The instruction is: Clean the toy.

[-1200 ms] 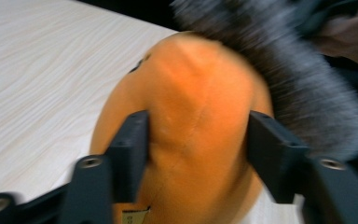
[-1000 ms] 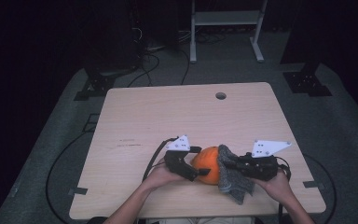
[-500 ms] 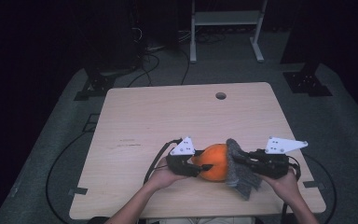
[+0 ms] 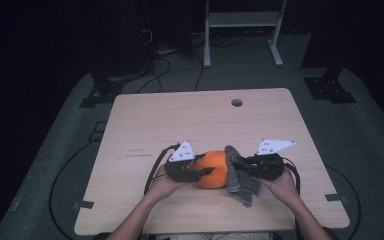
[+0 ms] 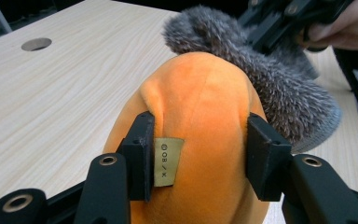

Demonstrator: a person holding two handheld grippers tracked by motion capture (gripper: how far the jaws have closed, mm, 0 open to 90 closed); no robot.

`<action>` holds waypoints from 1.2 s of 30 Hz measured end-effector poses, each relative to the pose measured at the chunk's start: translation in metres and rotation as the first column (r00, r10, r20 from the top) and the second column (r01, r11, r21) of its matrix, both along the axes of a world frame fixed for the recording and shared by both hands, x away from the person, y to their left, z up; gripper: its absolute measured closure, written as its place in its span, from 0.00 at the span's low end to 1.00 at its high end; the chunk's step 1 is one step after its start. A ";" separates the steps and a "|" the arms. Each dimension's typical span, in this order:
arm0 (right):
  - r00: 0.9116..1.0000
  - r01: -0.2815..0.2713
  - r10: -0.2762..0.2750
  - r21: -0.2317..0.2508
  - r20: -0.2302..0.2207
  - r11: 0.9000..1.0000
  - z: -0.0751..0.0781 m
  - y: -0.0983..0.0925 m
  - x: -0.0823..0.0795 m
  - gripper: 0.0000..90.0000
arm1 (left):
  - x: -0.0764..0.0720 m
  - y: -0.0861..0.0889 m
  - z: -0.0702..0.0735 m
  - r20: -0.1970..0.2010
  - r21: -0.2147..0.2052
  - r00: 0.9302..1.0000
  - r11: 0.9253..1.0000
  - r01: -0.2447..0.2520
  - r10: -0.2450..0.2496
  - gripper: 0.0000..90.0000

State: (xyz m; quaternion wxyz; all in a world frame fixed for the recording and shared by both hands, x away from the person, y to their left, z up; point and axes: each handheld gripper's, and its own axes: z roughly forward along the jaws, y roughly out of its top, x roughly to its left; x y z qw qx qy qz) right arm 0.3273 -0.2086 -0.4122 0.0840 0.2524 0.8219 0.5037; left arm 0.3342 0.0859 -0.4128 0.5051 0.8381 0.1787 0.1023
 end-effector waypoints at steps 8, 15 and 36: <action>0.999 -0.030 0.027 0.104 0.031 0.994 0.020 -0.001 -0.004 0.88 | -0.002 -0.013 -0.001 0.016 0.032 1.000 0.999 0.012 -0.013 0.56; 0.997 -0.058 0.058 0.018 -0.044 0.998 0.002 0.005 0.001 0.89 | 0.005 -0.002 0.000 -0.132 -0.093 0.980 0.986 0.137 -0.148 0.37; 0.995 -0.089 0.087 -0.028 -0.055 0.996 -0.002 0.000 -0.014 0.88 | -0.007 -0.010 -0.004 -0.149 0.070 0.966 0.972 0.226 -0.214 0.37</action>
